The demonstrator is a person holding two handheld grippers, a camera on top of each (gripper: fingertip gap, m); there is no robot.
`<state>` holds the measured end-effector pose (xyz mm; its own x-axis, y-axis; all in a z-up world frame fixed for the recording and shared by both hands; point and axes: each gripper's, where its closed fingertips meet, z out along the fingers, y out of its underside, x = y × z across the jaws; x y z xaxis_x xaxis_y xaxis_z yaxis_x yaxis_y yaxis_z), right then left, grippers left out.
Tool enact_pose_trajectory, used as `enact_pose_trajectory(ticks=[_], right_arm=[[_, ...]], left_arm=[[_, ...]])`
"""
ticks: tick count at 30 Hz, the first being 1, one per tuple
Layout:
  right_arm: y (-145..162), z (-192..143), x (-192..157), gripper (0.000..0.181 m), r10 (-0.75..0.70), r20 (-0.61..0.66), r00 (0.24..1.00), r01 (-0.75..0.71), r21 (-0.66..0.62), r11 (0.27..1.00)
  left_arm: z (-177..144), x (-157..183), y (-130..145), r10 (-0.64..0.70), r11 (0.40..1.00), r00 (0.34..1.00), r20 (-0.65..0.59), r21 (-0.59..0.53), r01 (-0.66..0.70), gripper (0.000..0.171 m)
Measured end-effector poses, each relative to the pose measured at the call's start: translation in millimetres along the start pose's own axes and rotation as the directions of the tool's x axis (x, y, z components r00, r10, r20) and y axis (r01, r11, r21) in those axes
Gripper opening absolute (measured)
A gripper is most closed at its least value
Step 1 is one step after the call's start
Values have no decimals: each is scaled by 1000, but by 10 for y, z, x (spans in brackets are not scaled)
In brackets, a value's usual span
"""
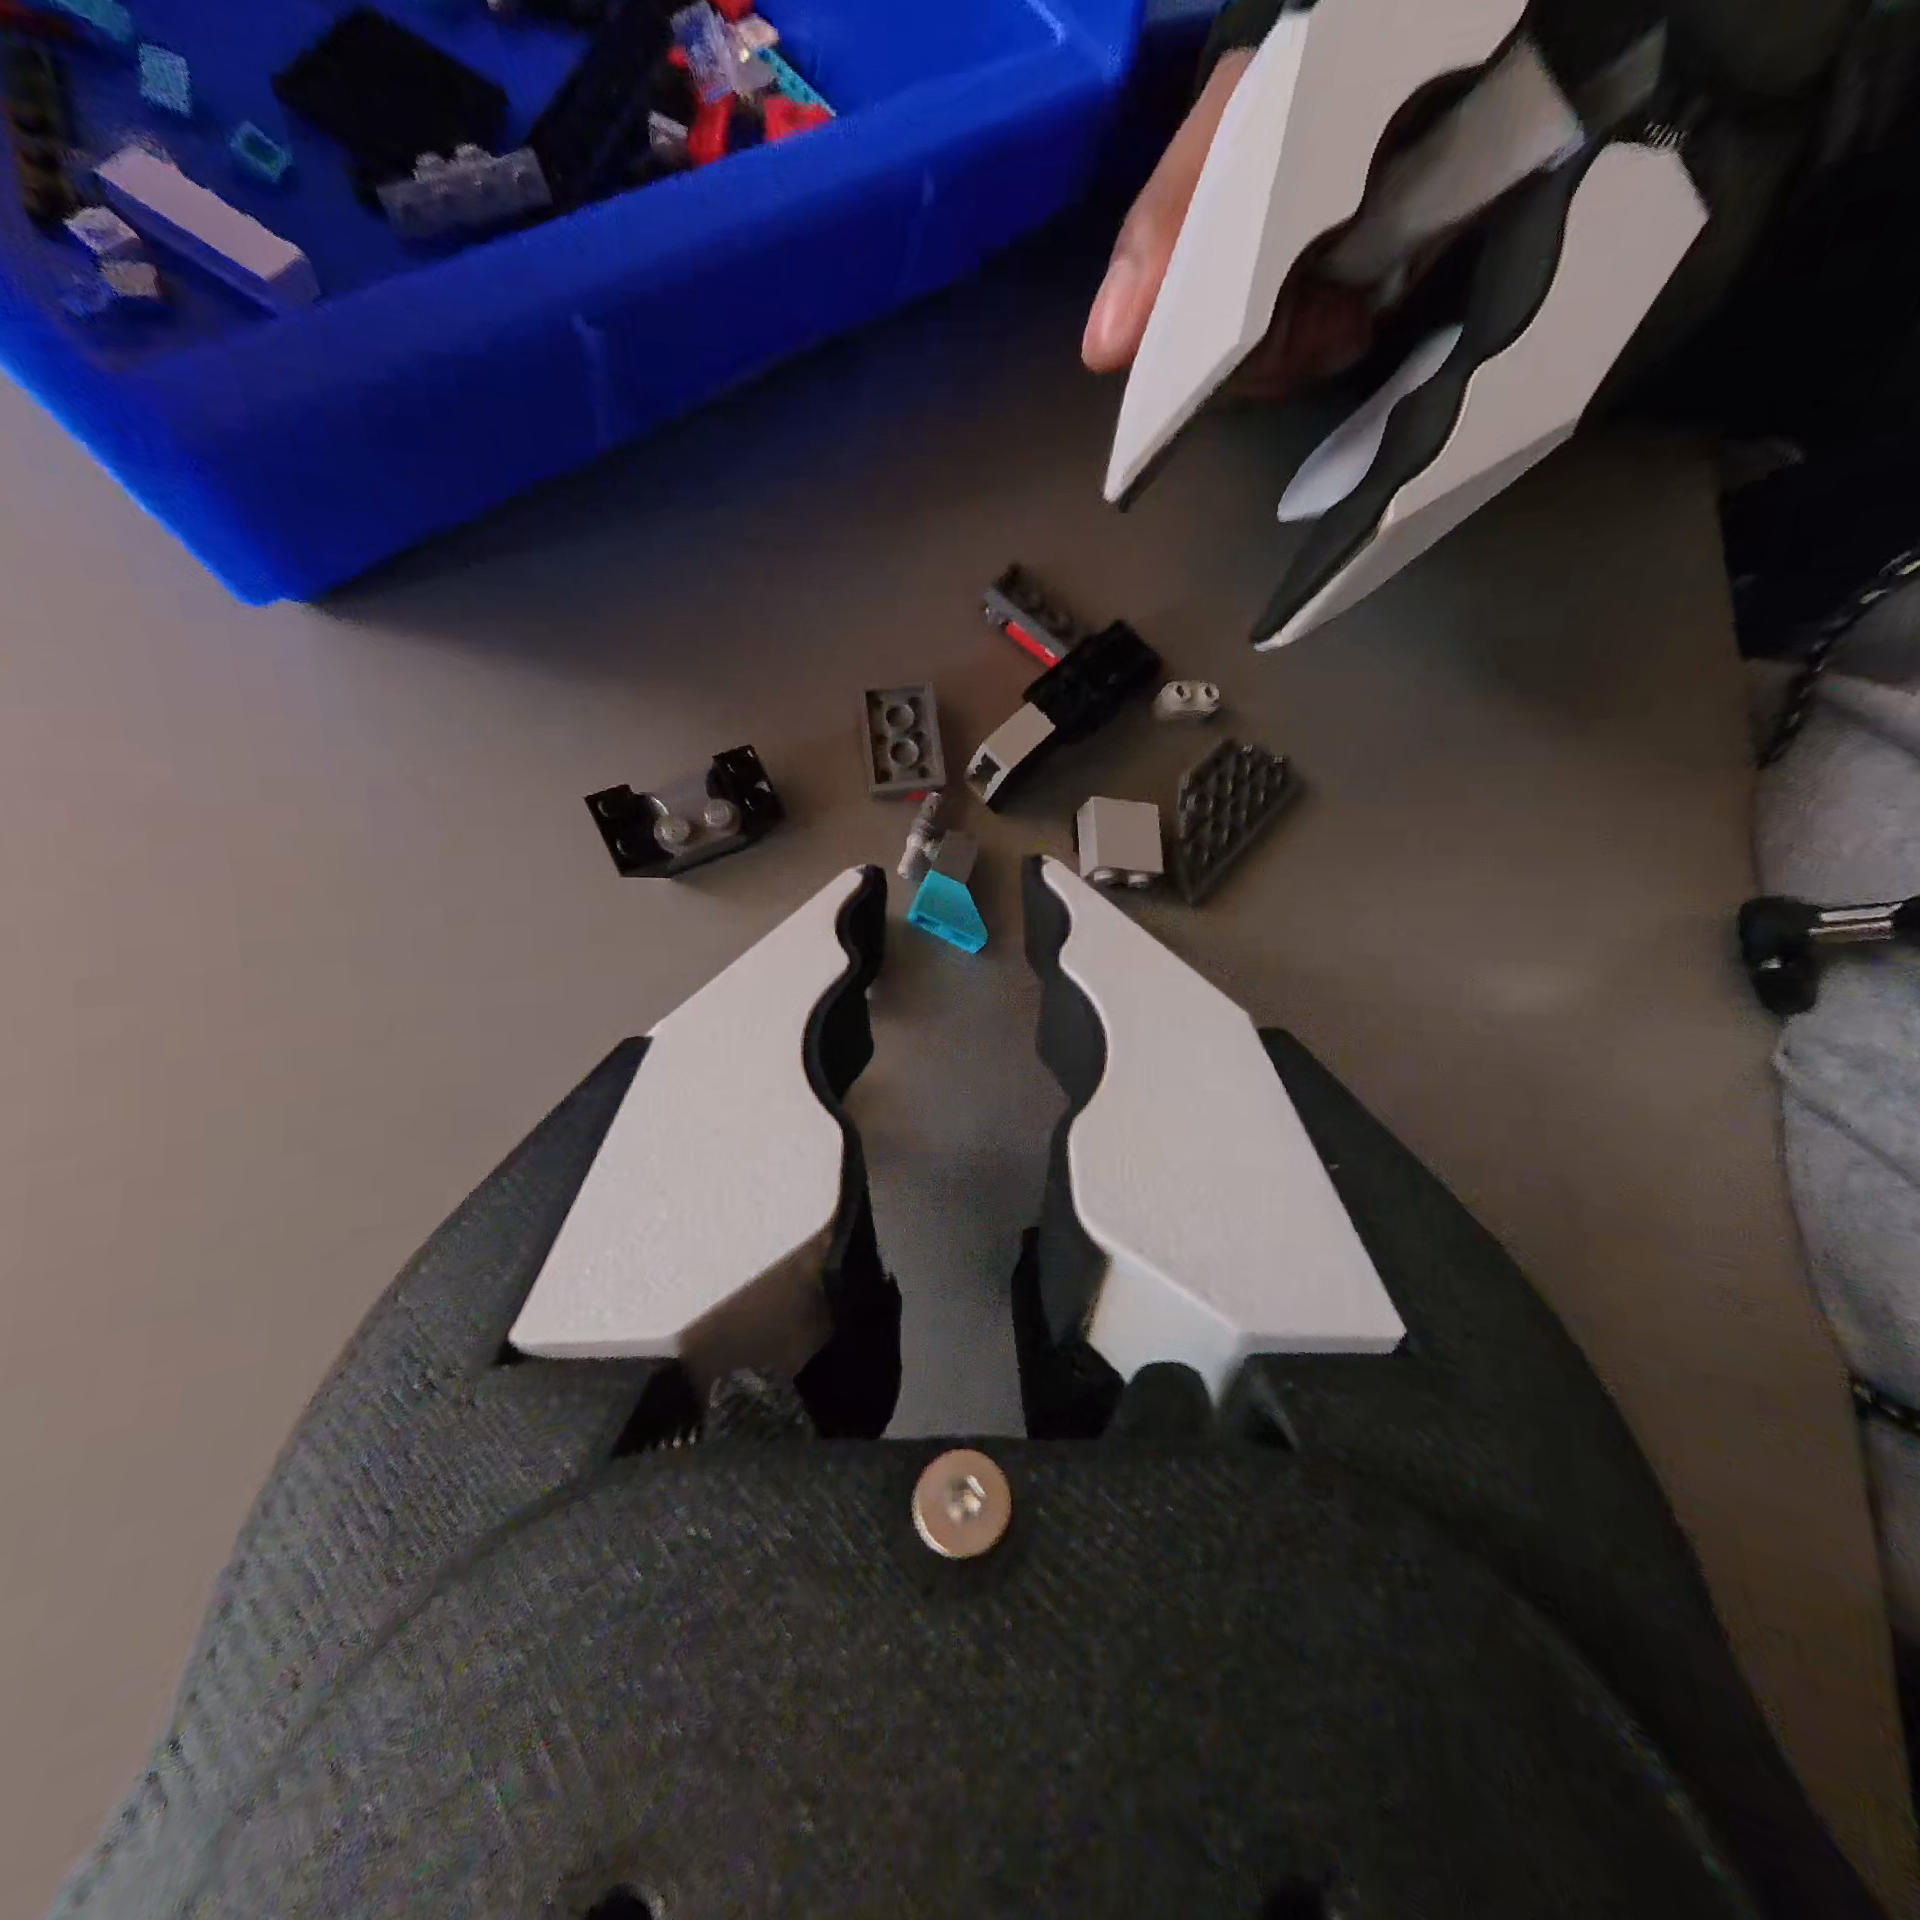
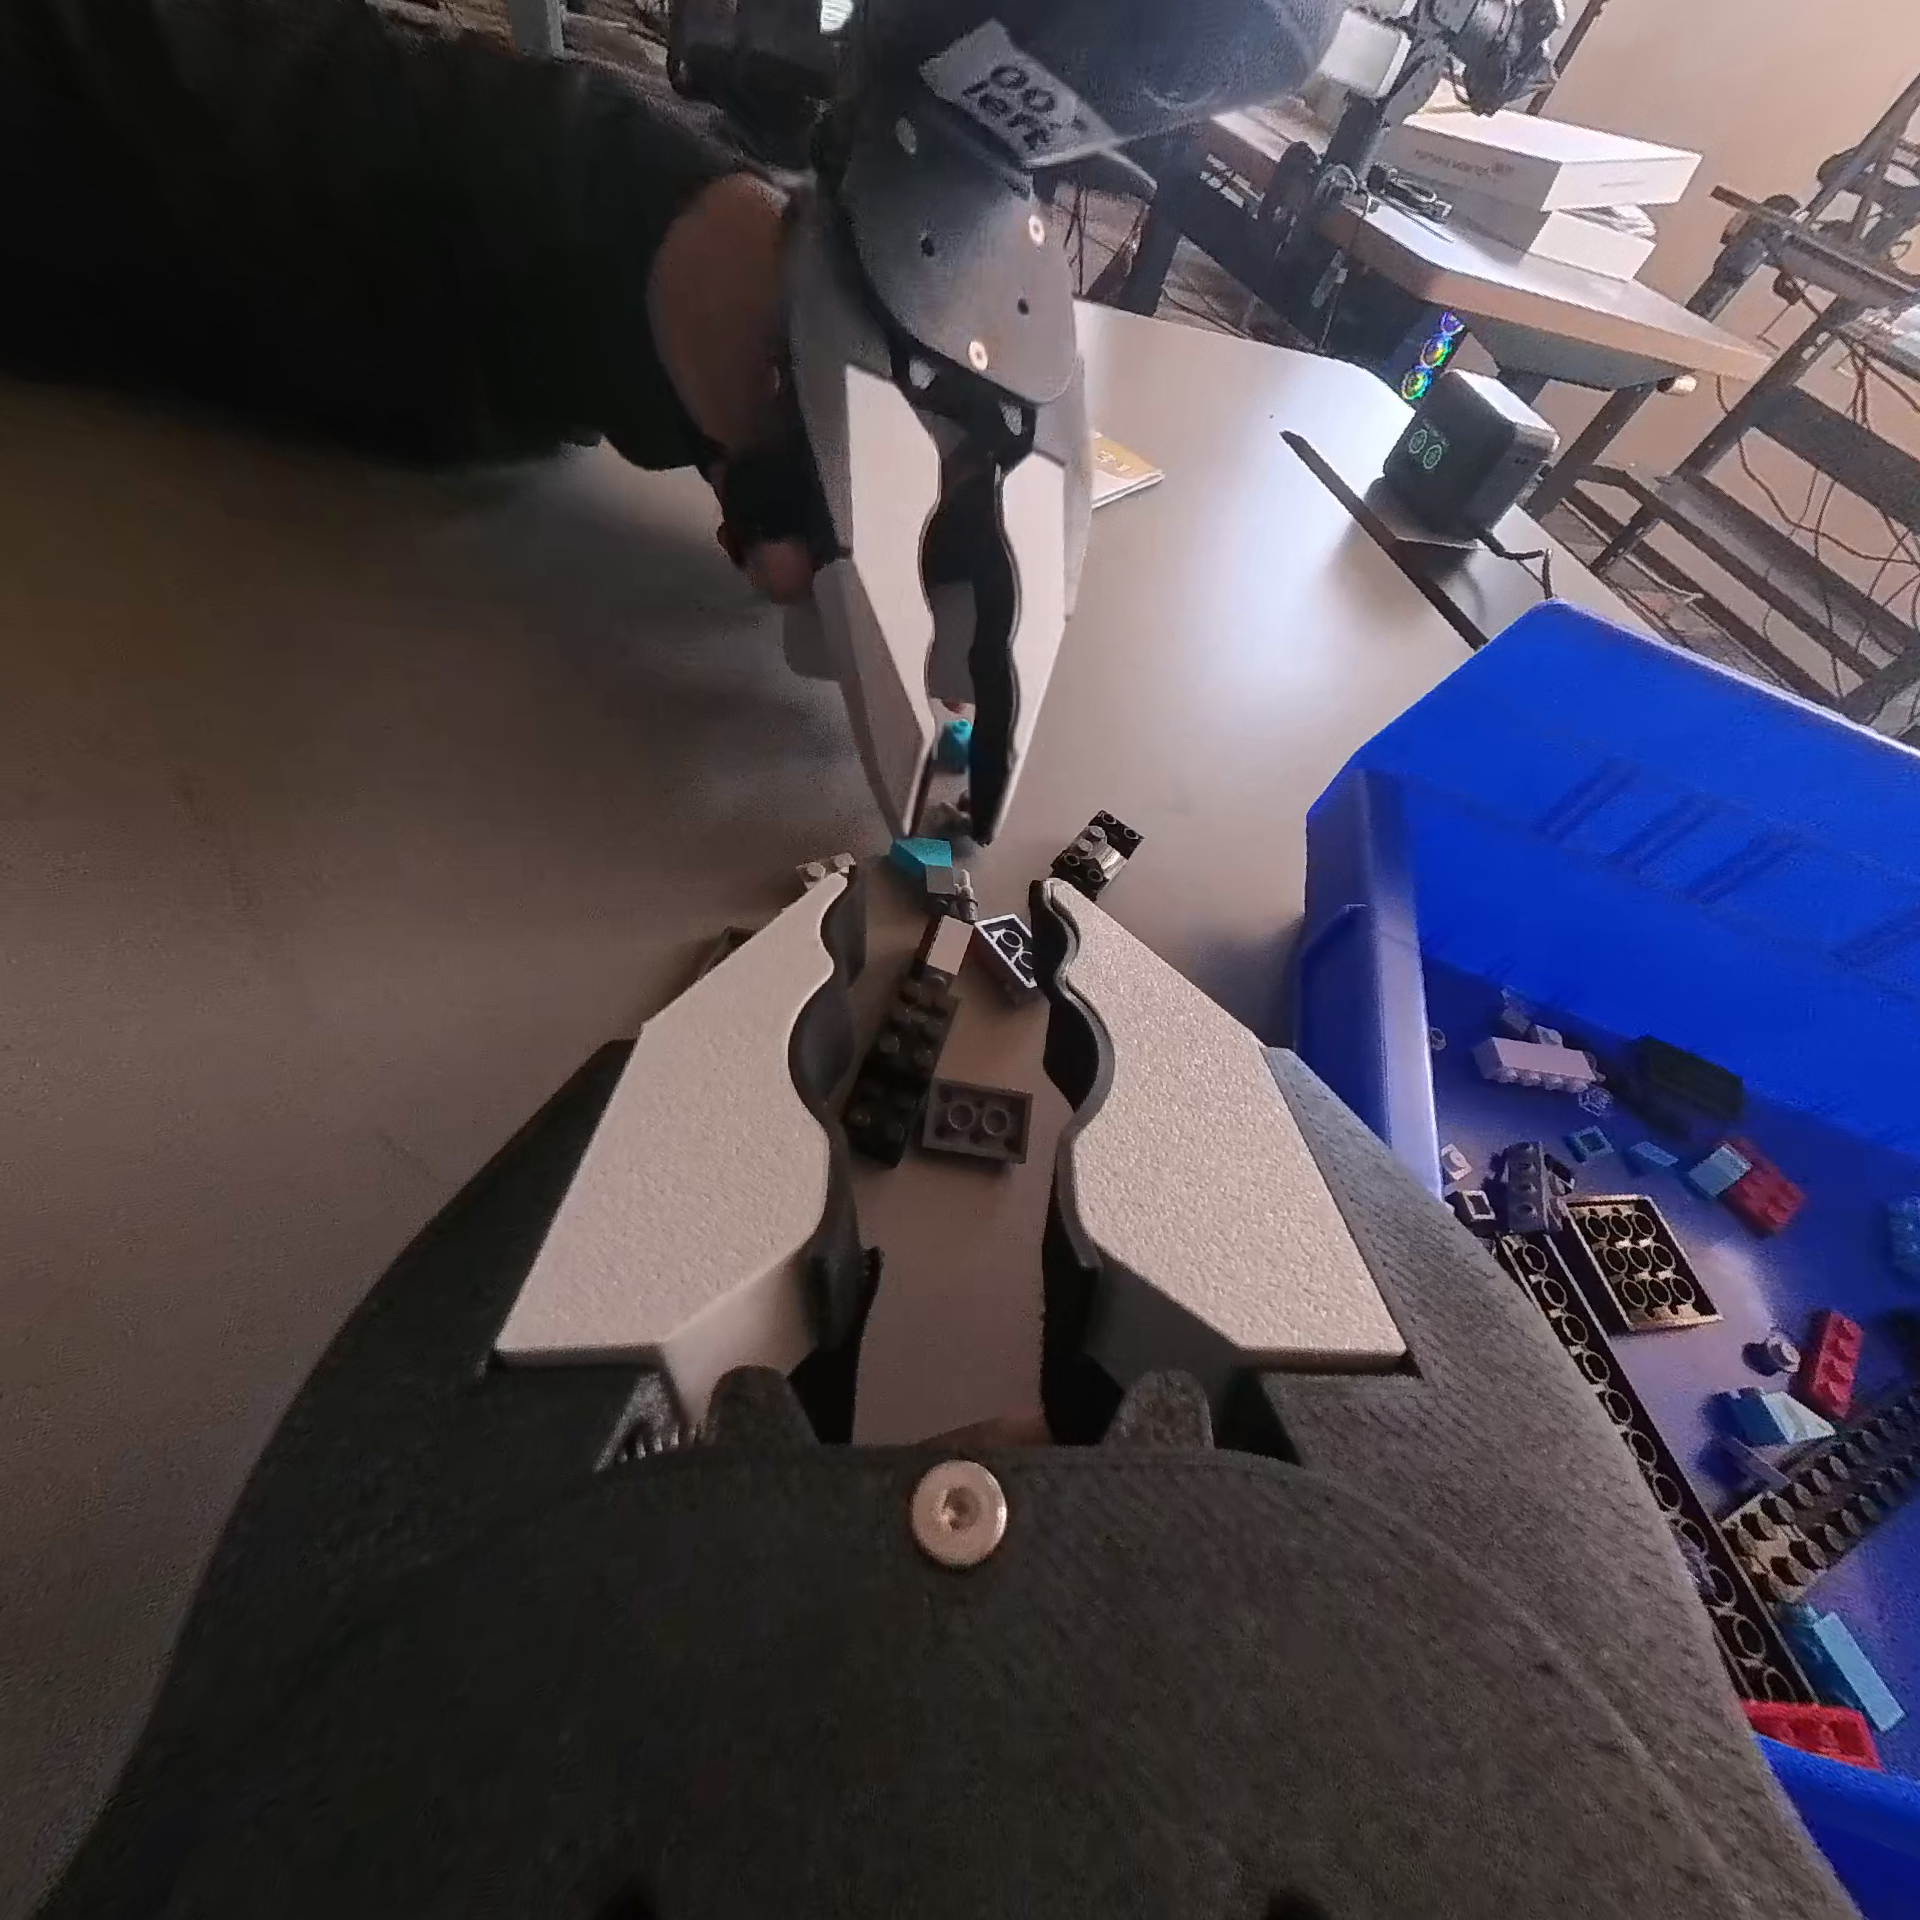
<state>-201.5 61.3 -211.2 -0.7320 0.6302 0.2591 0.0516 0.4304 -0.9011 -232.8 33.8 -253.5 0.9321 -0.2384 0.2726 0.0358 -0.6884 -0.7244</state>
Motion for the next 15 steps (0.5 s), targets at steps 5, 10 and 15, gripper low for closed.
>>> enact_pose_trajectory(ticks=[5,10,15], right_arm=[[2,4,1,33,2,1,1000,-2,-1,1000],[3,6,5,32,6,2,1000,-6,-2,1000],[2,8,11,33,8,-1,1000,-8,-1,1000]], left_arm=[[64,11,49,17,999,1000,12,-34,-17,24],[95,10,81,42,997,999,31,-59,-40,14],[71,60,-9,-45,999,999,-29,-1,45,13]])
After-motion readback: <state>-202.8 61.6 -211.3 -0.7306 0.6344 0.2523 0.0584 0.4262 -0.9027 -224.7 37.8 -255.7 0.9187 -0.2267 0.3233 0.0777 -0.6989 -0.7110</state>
